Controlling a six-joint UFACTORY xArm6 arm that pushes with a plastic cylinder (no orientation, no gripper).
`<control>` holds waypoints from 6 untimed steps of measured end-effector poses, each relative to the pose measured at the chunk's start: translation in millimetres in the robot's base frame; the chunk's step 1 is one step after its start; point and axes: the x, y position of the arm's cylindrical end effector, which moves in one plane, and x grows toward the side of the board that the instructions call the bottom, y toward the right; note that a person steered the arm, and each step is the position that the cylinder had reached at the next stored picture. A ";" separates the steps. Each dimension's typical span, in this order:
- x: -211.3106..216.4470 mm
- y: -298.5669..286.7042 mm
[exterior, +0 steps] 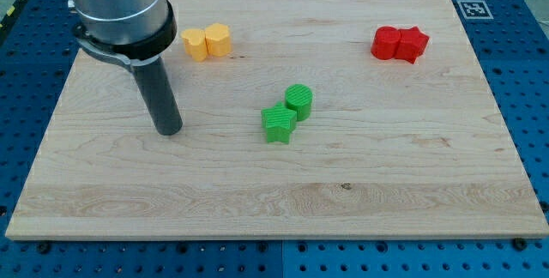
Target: Move your arm left side of the blue cube
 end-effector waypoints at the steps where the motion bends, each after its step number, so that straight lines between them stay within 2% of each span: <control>1: 0.0 0.0; 3: 0.0 1.7; 4: -13.3 -9.7; 6: -38.3 -85.8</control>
